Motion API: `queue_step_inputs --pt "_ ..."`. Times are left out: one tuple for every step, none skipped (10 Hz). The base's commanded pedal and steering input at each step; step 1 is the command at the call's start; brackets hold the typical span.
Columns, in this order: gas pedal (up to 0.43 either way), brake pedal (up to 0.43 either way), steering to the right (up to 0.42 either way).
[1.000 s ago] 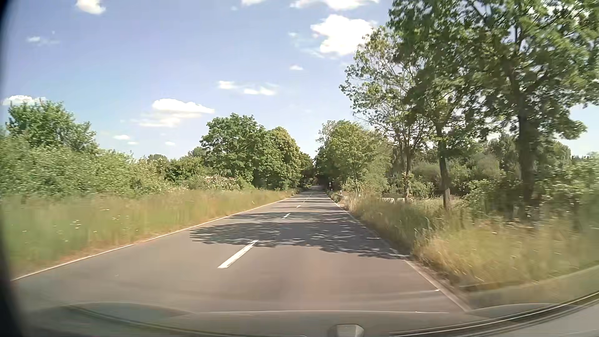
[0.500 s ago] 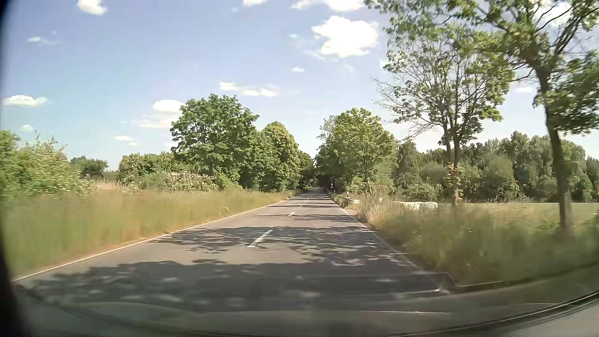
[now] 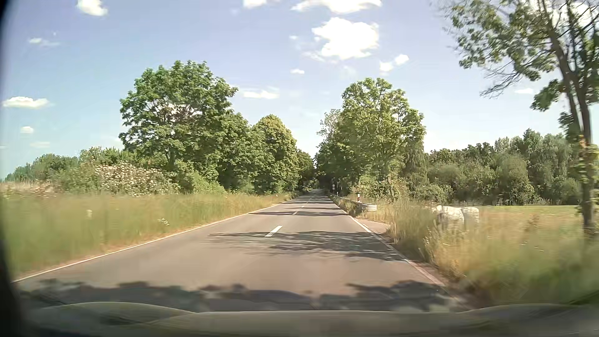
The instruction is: Follow the waypoints while adhering to traffic rules and regulations
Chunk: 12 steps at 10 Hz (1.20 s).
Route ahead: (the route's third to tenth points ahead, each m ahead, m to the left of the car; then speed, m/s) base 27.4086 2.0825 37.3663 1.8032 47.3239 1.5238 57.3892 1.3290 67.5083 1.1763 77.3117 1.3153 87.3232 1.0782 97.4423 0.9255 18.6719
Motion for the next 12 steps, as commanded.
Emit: queue_step_inputs --pt "0.059 0.03 0.001" --pt "0.059 0.03 0.001" --pt "0.067 0.03 0.001" --pt "0.067 0.03 0.001" --pt "0.067 0.03 0.001" --pt "0.067 0.03 0.001" --pt "0.067 0.037 0.001" --pt "0.067 0.03 0.001" --pt "0.067 0.03 0.001" --pt "0.067 0.03 0.001" --pt "0.079 0.03 0.0" --pt "0.079 0.03 0.0"
